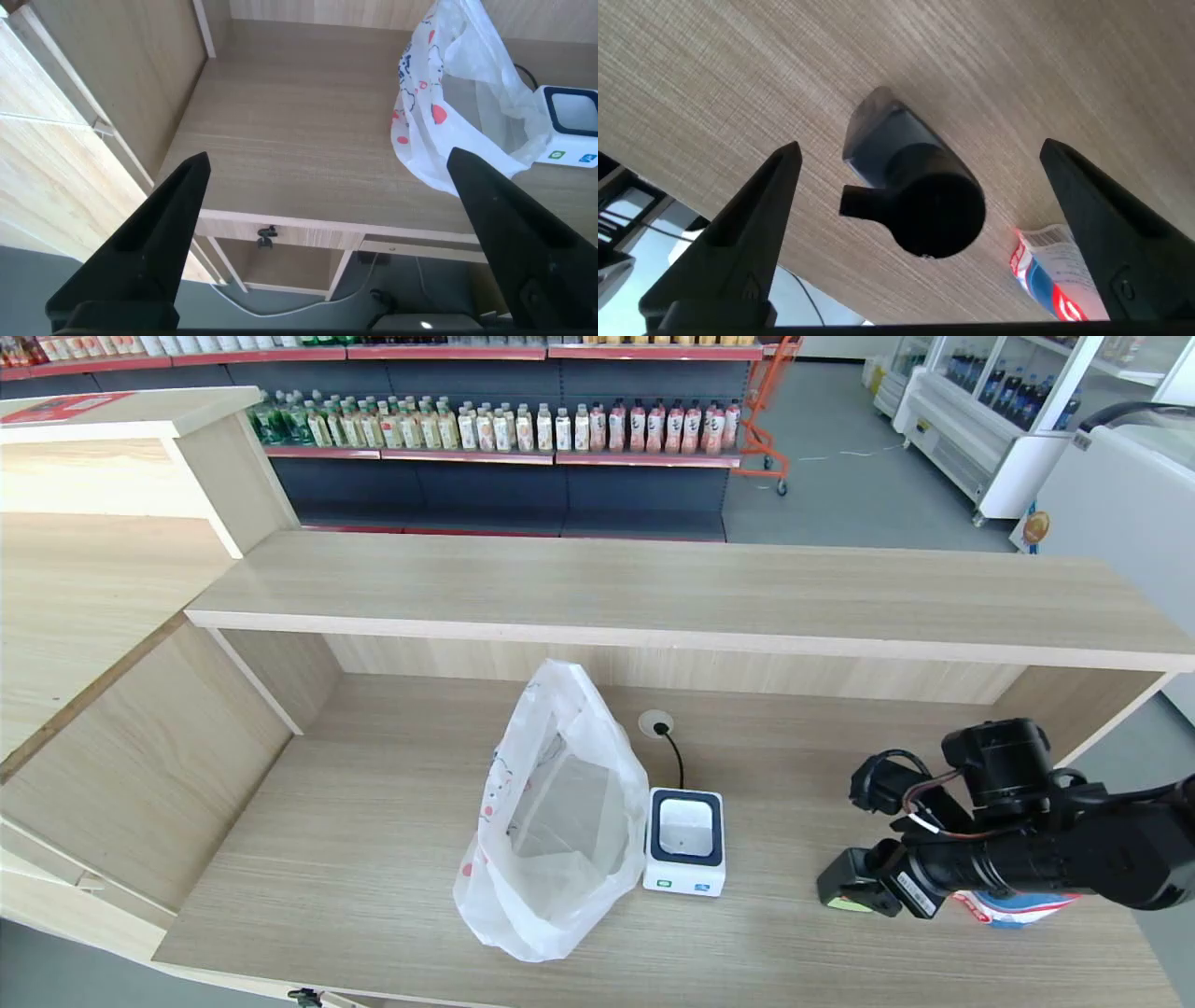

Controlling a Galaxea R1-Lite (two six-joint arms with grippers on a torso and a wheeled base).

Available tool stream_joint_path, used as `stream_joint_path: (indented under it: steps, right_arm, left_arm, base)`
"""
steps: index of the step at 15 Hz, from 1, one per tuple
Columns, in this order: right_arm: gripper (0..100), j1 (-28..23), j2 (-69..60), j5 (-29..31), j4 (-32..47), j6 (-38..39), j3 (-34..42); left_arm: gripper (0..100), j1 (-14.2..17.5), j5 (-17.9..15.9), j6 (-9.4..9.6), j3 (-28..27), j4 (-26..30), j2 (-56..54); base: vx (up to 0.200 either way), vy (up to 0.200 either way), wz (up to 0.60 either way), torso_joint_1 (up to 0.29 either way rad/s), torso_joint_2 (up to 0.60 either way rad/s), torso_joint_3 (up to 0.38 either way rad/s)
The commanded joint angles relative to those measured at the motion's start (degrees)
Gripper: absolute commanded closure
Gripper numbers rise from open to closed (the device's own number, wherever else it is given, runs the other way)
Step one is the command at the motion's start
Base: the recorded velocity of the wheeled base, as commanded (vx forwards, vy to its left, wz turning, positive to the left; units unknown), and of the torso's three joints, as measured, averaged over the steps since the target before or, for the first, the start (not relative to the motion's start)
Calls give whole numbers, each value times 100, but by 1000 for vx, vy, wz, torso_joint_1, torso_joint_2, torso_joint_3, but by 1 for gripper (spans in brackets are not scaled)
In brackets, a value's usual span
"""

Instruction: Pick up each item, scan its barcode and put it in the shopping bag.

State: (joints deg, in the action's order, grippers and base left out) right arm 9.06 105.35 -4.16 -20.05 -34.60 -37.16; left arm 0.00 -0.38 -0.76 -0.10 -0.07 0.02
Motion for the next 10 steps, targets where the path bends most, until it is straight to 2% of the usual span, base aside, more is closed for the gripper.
stream_joint_path:
  steps: [1, 4, 10]
  right_arm:
    - [0, 0, 407, -120, -306, -100, 59]
    - [0, -44, 829, -753, -1080, -126, 139]
    - [0, -88, 1216, -1034, -1528, -170, 103]
  left_arm:
    - [0, 0, 3, -4, 1, -1, -2]
    - [0, 0, -6, -4, 1, -1, -2]
    - [0, 0, 3, -4, 1, -1, -2]
  base:
    - [0, 0, 0, 0, 0, 0]
    - [0, 0, 0, 0, 0, 0]
    - [0, 0, 0, 0, 0, 0]
